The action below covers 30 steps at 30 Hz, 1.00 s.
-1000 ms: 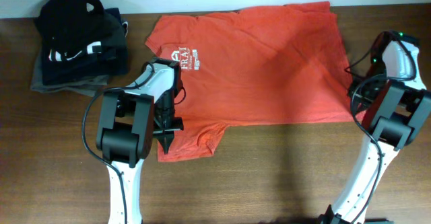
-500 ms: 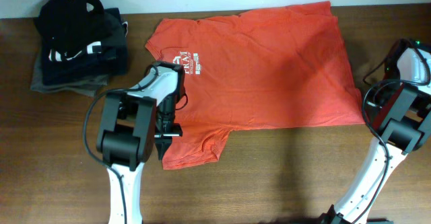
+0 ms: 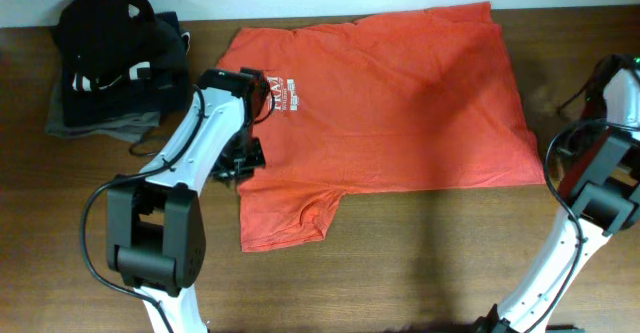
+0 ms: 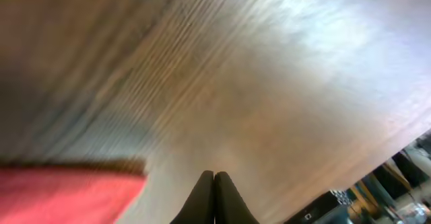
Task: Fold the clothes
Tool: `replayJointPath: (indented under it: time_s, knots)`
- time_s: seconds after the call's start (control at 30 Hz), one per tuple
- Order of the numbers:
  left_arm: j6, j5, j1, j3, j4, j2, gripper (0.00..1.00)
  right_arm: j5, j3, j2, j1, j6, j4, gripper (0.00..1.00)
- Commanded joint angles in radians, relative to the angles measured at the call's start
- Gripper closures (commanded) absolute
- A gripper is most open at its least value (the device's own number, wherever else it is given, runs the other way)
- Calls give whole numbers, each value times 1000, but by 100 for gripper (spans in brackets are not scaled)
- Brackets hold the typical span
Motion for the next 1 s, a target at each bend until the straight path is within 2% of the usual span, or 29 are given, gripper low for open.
replayJointPath:
  time_s: [0.0,0.03,0.17,0.2,0.27,0.4,0.57,0.7,0.77,0.97]
  knots:
    - [60,-24,22,46,101,-24,54,-18,36,-143,-2,3,22,89]
    - [79,-25,24,50,137,-24,48,-43,36,-156,-2,-15,38,85]
    - [142,-24,24,56,317,-24,24,-201,36,-183,-2,-98,102,55]
    - [163,-24,24,56,358,-24,15,-245,37,-183,-2,-122,121,45]
    - [208,-24,24,57,426,-24,1,-330,37,-183,-2,-162,156,38]
    - [264,-25,25,57,570,-24,1,-481,40,-184,-2,-222,247,35]
    - [264,-24,46,57,869,-24,1,-721,103,-184,26,-328,341,32]
    - [273,-19,77,57,1070,-19,2,-726,146,-184,78,-327,455,25]
    - [285,4,93,57,1138,-9,2,-718,147,-184,111,-323,512,25]
    - [285,40,103,57,1272,72,3,-471,147,-168,229,-320,565,28]
